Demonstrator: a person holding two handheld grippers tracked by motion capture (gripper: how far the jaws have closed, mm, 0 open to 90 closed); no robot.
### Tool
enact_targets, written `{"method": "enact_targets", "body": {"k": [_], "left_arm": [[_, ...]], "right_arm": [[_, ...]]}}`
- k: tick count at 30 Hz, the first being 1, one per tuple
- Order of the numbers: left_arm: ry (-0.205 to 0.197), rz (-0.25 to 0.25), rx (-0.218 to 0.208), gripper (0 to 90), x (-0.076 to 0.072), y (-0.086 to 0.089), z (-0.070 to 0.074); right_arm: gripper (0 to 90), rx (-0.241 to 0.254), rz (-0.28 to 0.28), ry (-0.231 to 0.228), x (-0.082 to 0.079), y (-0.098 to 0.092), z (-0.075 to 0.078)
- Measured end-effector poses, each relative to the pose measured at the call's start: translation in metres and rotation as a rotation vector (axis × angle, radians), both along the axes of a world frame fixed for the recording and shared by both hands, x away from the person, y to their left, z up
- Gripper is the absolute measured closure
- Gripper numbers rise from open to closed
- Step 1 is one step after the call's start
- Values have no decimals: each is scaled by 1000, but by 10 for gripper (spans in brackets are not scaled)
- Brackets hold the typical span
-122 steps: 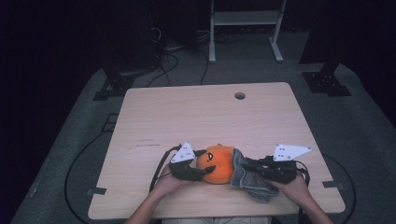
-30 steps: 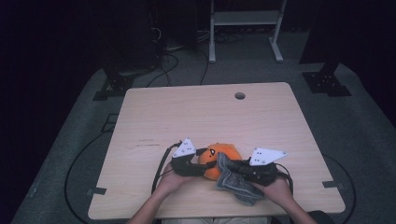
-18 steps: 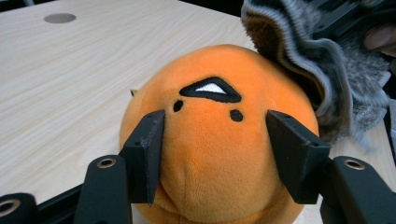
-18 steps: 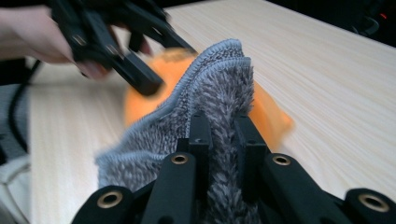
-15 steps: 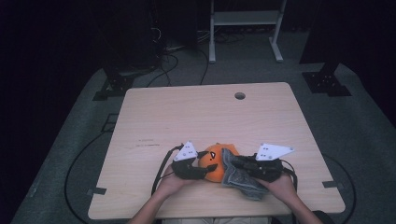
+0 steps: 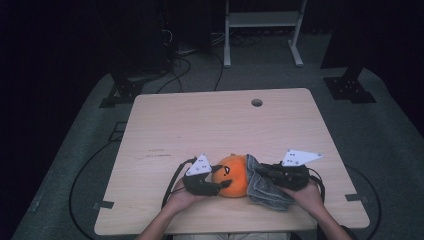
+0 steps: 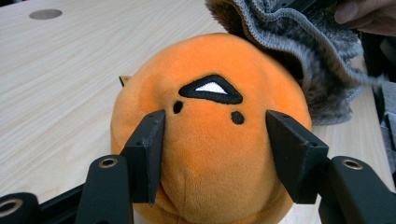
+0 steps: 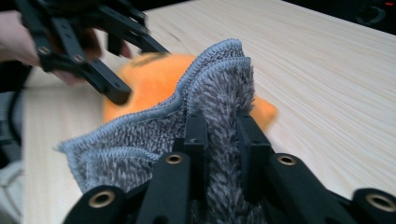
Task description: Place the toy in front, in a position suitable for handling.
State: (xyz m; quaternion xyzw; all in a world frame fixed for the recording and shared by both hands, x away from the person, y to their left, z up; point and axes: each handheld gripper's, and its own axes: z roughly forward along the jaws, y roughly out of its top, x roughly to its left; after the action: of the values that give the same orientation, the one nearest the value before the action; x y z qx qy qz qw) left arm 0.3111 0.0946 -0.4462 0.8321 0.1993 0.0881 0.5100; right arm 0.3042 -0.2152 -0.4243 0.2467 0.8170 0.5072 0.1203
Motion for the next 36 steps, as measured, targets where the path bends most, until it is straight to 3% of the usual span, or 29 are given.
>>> {"method": "enact_targets", "body": {"k": [2, 6, 8, 10, 11, 12, 14, 15, 18, 21, 26, 36], "left_arm": [[21, -22, -5, 364, 1, 2, 3], [56, -53, -47, 172, 6, 6, 15], [57, -31, -31, 107, 10, 1, 15], [96, -31, -15, 100, 15, -3, 12], [105, -32, -14, 124, 16, -5, 9], [83, -26, -2, 212, 14, -5, 8], [42, -41, 23, 297, 9, -6, 6], [22, -43, 36, 317, 6, -6, 6], [6, -48, 50, 346, 3, -6, 5], [8, -48, 48, 356, 1, -3, 3], [6, -53, 51, 379, -1, 0, 0], [-1, -54, 49, 377, -3, 0, 1]], "right_arm": [[764, -6, 33, 1, 1, 8, -1], [775, -62, 104, -8, -7, 14, -7], [777, -70, 135, -10, -13, 14, -9], [777, -88, 152, -24, -17, 14, -10], [773, -93, 156, -31, -18, 14, -10], [746, -91, 147, -29, -17, 13, -9], [649, -52, 131, -4, -14, 12, -6], [633, -25, 131, 19, -11, 13, -4], [606, 7, 123, 6, -9, 20, -1], [657, -26, 121, -27, -10, 31, -2], [775, -66, 109, -43, -13, 32, -8], [796, -84, 18, 15, -12, 5, -11]]}}
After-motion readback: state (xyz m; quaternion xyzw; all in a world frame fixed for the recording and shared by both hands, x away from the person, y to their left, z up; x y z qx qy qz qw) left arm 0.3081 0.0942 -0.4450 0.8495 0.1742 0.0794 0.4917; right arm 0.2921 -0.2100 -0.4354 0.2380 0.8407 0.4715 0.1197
